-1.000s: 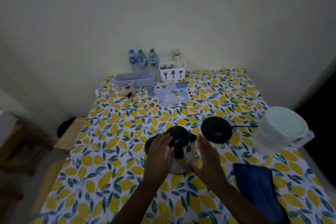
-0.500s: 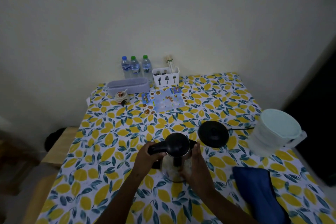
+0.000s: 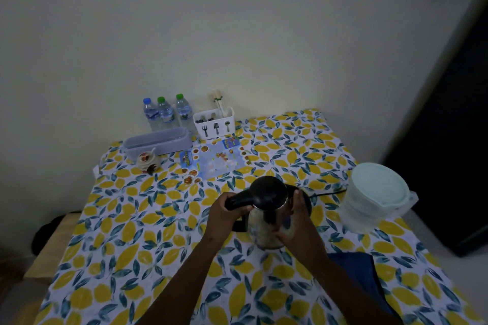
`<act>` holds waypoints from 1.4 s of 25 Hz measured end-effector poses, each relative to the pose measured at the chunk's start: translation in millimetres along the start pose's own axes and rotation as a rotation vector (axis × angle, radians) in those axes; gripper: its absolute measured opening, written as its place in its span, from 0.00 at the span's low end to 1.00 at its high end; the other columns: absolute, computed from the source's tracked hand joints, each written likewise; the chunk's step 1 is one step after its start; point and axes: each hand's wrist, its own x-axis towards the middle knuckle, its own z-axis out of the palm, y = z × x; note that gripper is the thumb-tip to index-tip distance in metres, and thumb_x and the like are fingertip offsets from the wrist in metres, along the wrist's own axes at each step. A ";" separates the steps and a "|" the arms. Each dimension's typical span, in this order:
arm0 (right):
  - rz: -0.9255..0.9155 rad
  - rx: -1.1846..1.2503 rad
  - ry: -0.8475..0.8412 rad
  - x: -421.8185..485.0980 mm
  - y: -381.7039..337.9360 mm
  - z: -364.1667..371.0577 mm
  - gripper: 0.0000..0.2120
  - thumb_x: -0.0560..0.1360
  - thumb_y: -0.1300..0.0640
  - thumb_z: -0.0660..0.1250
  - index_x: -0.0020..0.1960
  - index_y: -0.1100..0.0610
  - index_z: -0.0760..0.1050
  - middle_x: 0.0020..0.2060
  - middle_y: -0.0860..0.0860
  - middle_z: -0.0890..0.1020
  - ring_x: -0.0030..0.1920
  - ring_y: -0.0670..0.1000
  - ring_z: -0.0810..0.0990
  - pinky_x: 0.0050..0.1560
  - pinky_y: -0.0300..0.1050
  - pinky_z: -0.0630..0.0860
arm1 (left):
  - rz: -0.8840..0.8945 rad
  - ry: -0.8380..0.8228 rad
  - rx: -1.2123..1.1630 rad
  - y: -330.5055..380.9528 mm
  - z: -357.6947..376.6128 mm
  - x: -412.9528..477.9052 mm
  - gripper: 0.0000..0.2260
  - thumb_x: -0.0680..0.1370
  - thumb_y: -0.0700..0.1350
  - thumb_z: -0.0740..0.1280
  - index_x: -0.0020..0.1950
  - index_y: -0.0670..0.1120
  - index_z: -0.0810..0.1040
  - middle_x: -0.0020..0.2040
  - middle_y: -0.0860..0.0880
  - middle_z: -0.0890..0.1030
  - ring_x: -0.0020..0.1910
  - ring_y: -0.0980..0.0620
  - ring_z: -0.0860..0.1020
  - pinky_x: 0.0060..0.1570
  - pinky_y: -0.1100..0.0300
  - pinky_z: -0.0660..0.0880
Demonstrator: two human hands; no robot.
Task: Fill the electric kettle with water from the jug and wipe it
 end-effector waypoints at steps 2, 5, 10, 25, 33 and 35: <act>0.030 0.004 0.025 19.2 10.5 -16.7 0.61 0.64 0.54 0.79 0.74 0.40 0.32 0.78 0.44 0.45 0.76 0.45 0.51 0.66 0.44 0.69 | 0.018 -0.023 0.001 11.9 20.2 19.2 0.12 0.72 0.48 0.76 0.50 0.47 0.77 0.47 0.47 0.80 0.47 0.49 0.79 0.42 0.57 0.73; 0.074 -0.033 0.037 45.0 28.1 -35.1 0.63 0.62 0.57 0.80 0.75 0.42 0.33 0.78 0.53 0.53 0.74 0.52 0.60 0.67 0.50 0.70 | 0.034 -0.044 0.031 27.2 46.5 51.0 0.10 0.71 0.48 0.76 0.47 0.51 0.77 0.45 0.47 0.81 0.45 0.49 0.80 0.41 0.59 0.74; 0.085 -0.036 0.031 71.4 55.1 -43.8 0.59 0.63 0.57 0.79 0.76 0.45 0.38 0.76 0.44 0.42 0.75 0.45 0.49 0.70 0.46 0.62 | -0.010 -0.100 0.070 26.6 70.3 91.5 0.16 0.71 0.49 0.76 0.53 0.44 0.77 0.48 0.45 0.81 0.47 0.47 0.81 0.44 0.56 0.78; 0.072 0.027 -0.019 78.9 81.0 -34.3 0.60 0.61 0.57 0.80 0.75 0.36 0.41 0.74 0.32 0.38 0.75 0.37 0.45 0.64 0.41 0.66 | 0.084 -0.061 0.241 4.9 75.8 98.1 0.10 0.74 0.50 0.73 0.50 0.57 0.74 0.45 0.58 0.79 0.42 0.68 0.77 0.38 0.74 0.72; 0.052 -0.212 -0.026 78.7 66.8 -47.0 0.55 0.64 0.48 0.78 0.77 0.45 0.42 0.78 0.48 0.44 0.77 0.51 0.50 0.70 0.54 0.65 | 0.245 -0.024 0.382 6.7 65.6 74.5 0.15 0.79 0.56 0.65 0.63 0.52 0.73 0.57 0.51 0.77 0.57 0.54 0.77 0.51 0.67 0.69; 0.020 -0.332 0.026 78.9 53.7 -53.7 0.48 0.66 0.42 0.74 0.77 0.53 0.52 0.77 0.56 0.54 0.76 0.57 0.55 0.70 0.60 0.62 | 0.185 -0.018 0.452 0.5 54.7 68.2 0.23 0.80 0.53 0.63 0.73 0.47 0.66 0.71 0.47 0.71 0.70 0.47 0.69 0.63 0.61 0.66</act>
